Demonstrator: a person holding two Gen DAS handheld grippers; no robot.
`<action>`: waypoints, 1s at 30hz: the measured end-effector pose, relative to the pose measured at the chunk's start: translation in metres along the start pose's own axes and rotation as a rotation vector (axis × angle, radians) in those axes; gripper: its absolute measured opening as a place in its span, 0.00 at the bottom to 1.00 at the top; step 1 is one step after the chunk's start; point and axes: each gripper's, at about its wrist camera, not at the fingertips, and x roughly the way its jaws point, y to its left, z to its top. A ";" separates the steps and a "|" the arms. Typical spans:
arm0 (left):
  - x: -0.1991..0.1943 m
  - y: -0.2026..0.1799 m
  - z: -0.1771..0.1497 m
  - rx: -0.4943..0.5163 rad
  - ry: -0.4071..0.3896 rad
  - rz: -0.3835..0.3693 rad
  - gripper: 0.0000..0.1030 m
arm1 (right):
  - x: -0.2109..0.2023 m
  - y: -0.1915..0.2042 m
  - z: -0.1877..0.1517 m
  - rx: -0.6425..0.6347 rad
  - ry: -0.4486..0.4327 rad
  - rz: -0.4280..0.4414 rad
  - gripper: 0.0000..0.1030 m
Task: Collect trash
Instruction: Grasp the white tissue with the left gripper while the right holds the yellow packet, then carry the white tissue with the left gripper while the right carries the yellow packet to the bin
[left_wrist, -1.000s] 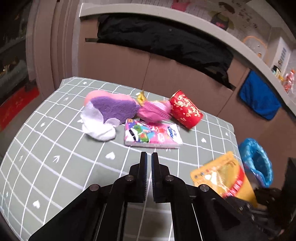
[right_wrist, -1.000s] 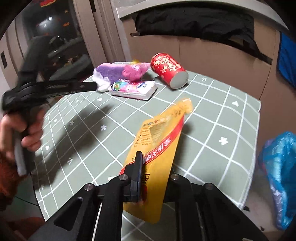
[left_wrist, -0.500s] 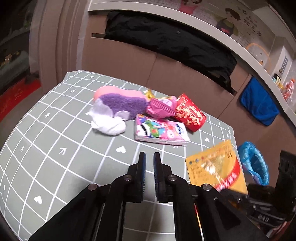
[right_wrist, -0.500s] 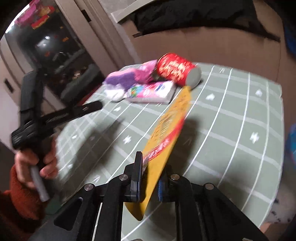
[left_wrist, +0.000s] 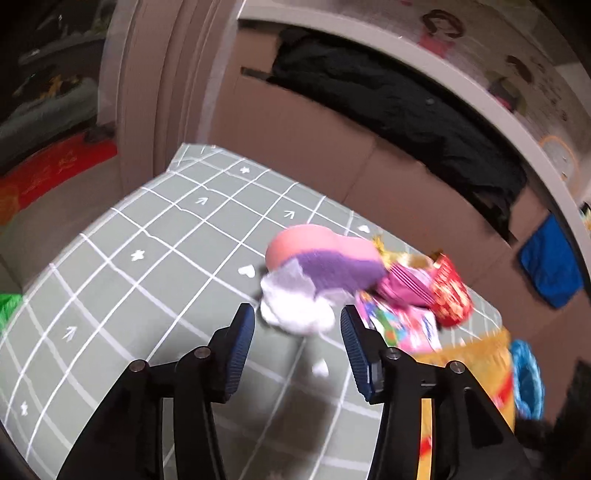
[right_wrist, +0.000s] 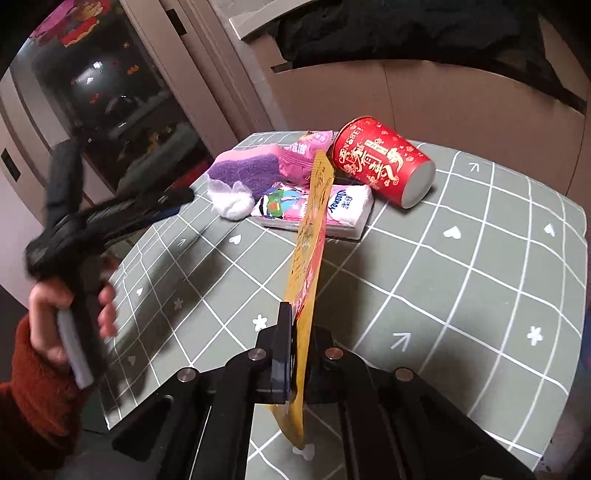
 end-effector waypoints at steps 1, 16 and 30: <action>0.011 0.000 0.003 -0.003 0.027 0.009 0.48 | -0.002 0.000 -0.001 -0.003 0.002 -0.004 0.03; 0.010 -0.022 -0.014 0.041 0.052 -0.001 0.13 | -0.040 -0.010 -0.021 -0.002 -0.051 -0.030 0.02; -0.105 -0.053 -0.097 0.168 -0.031 -0.065 0.13 | -0.078 0.018 -0.049 -0.117 -0.075 -0.098 0.01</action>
